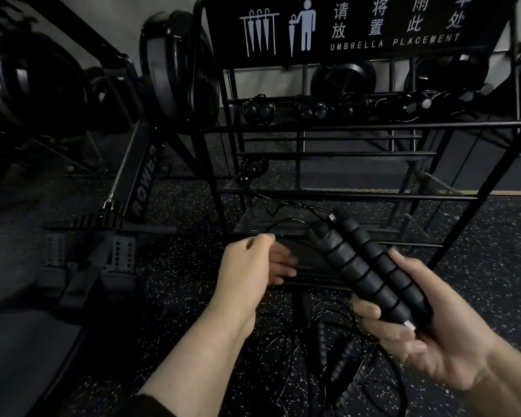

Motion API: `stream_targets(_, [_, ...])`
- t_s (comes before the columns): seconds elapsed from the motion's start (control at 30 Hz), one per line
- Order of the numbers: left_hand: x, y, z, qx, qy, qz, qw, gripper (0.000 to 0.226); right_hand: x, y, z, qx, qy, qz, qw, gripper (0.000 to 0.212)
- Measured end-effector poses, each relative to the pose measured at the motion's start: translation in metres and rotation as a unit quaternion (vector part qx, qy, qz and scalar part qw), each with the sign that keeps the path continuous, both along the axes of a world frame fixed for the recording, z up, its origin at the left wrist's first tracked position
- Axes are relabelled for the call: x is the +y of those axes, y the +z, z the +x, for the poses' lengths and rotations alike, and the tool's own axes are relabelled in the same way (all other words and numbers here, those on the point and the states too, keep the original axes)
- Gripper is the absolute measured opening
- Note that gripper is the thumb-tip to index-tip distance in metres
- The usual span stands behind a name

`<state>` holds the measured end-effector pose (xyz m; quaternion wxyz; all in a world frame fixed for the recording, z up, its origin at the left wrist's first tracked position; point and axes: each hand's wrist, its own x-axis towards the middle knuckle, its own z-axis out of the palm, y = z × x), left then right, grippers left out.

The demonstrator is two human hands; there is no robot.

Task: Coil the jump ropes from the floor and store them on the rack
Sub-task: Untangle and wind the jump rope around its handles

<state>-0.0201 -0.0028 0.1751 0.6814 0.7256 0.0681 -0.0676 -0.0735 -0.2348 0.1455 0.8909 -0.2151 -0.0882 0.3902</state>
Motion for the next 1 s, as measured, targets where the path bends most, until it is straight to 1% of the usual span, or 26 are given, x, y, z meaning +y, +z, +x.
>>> stream_targets(0.07, [-0.001,-0.008,0.001,0.021,-0.05,0.014,0.998,0.022,0.001,-0.001,0.0,0.0,0.01,0.005,1.0,0.066])
stream_targets(0.17, [-0.01,-0.016,0.0,0.009,-0.095,0.017,0.995,0.033,0.005,-0.002,-0.001,-0.01,0.038,0.016,0.999,0.069])
stream_targets(0.23, [-0.017,-0.013,0.002,-0.018,-0.078,-0.021,0.997,0.034,0.009,-0.003,-0.001,-0.017,0.053,0.018,0.998,0.07])
stream_targets(0.3, [-0.021,-0.01,0.006,-0.031,-0.038,-0.068,0.996,0.023,0.012,-0.003,-0.001,-0.02,0.058,0.024,0.998,0.071])
stream_targets(0.33, [-0.023,-0.01,0.008,-0.029,-0.021,-0.08,0.996,0.023,0.011,-0.003,-0.001,-0.022,0.058,0.029,0.998,0.071])
stream_targets(0.4, [-0.024,-0.014,0.011,-0.034,-0.012,-0.085,0.996,0.026,0.008,-0.002,0.001,-0.026,0.053,0.039,0.997,0.07])
stream_targets(0.5, [-0.023,-0.018,0.012,-0.065,-0.033,-0.065,0.995,0.017,0.003,0.001,0.004,-0.03,0.047,0.041,0.998,0.068])
stream_targets(0.57, [-0.022,-0.02,0.013,-0.064,-0.05,-0.074,0.994,0.021,0.001,0.002,0.006,-0.03,0.049,0.04,0.998,0.068])
stream_targets(0.7, [-0.021,-0.014,0.015,-0.04,-0.076,-0.154,0.984,0.022,0.005,0.0,0.007,-0.019,0.066,0.047,0.997,0.066])
stream_targets(0.77, [-0.025,-0.011,0.016,-0.038,-0.058,-0.2,0.977,0.025,0.008,-0.001,0.007,-0.018,0.072,0.049,0.996,0.066])
stream_targets(0.83, [-0.028,-0.008,0.017,-0.025,-0.024,-0.228,0.973,0.032,0.009,0.0,0.006,-0.022,0.069,0.05,0.996,0.066])
stream_targets(0.87, [-0.028,-0.009,0.018,-0.019,-0.016,-0.219,0.975,0.035,0.009,0.0,0.007,-0.025,0.063,0.05,0.996,0.066])
stream_targets(0.9, [-0.027,-0.013,0.019,-0.014,-0.018,-0.178,0.984,0.035,0.009,0.001,0.007,-0.03,0.055,0.053,0.997,0.066])
stream_targets(0.97, [-0.024,-0.025,0.02,-0.004,-0.048,-0.057,0.997,0.028,0.006,0.004,0.008,-0.037,0.035,0.065,0.997,0.067])
stream_targets(1.0, [-0.022,-0.03,0.019,0.011,-0.057,-0.01,0.998,0.025,0.004,0.006,0.009,-0.04,0.025,0.075,0.996,0.067])
